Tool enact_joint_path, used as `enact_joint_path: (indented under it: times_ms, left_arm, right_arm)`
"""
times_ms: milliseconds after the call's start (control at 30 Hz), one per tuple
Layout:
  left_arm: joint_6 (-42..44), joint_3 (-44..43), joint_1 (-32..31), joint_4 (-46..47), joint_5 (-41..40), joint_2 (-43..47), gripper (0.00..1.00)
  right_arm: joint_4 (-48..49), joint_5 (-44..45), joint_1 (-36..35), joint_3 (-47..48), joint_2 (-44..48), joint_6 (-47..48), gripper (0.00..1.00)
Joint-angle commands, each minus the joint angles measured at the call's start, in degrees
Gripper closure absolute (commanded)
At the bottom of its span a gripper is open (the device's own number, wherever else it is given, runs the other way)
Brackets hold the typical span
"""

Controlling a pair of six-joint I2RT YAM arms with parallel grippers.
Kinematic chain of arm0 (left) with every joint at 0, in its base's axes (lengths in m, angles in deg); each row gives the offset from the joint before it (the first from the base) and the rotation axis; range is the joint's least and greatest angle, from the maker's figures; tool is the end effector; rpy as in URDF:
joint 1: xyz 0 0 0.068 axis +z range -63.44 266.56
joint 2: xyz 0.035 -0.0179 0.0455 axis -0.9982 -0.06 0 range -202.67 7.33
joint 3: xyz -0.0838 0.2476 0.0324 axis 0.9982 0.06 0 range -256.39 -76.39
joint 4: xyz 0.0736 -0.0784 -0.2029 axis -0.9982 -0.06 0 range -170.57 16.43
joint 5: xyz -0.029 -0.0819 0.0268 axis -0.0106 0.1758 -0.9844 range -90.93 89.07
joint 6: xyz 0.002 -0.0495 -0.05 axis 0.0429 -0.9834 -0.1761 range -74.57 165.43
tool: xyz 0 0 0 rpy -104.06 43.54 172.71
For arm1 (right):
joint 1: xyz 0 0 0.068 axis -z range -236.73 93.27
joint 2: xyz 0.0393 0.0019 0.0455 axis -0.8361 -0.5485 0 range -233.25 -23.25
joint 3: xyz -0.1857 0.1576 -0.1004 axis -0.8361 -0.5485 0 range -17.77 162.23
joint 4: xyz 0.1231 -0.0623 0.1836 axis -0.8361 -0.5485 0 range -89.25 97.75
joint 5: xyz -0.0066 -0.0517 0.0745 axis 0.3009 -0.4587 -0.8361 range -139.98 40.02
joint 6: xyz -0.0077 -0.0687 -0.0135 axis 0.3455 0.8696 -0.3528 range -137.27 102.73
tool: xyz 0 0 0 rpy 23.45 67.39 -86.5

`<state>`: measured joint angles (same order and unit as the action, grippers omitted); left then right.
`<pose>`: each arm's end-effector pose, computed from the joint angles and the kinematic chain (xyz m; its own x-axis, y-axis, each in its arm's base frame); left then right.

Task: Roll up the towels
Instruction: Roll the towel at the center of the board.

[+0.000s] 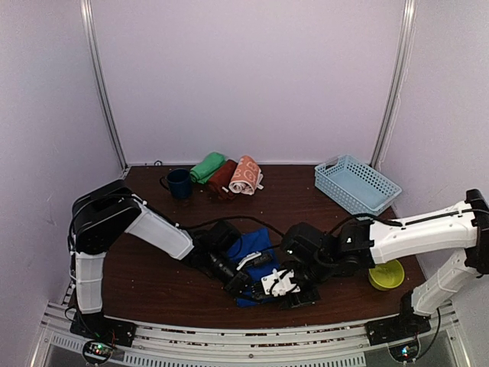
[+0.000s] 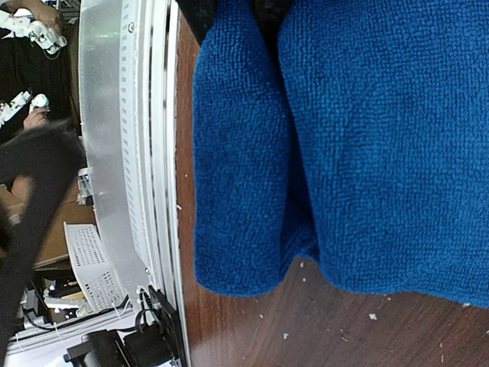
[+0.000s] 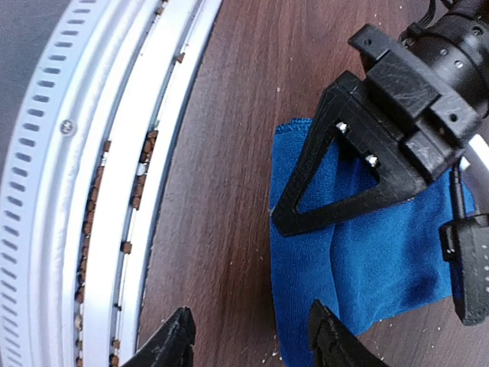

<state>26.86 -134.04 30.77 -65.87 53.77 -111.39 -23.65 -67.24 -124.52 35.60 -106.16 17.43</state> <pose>0.1638 -0.3246 0.0950 -0.6670 0.6538 -0.3572 0.5690 0.1375 -0.8108 0.0841 0.2511 0.2014 0.2626 -0.7949 -0.5469 -0.9598 -0.2735 -0.0634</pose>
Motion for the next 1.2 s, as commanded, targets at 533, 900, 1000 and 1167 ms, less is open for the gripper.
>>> enact_joint_path:
  times_ms: [533, 900, 1000, 1167]
  left_arm:
    - [1.9, 1.4, -0.2, -6.4, -5.7, -3.4, 0.82]
    - [1.8, 4.9, 6.0, -16.1, -27.2, 17.9, 0.57]
    - [1.4, 7.2, 9.0, -17.3, -37.0, 25.6, 0.57]
    - [6.4, 7.9, 9.1, -20.4, -52.0, 35.5, 0.52]
  right_arm:
    - [18.6, 15.9, -2.4, -4.1, -14.9, 2.1, 0.65]
    - [-2.1, -1.2, -1.9, 5.5, -16.7, 0.2, 0.93]
    - [-6.6, -5.6, -0.1, 9.4, -19.9, -1.3, 0.93]
    - [-12.4, -12.0, 6.2, 16.7, -27.7, -2.1, 0.93]
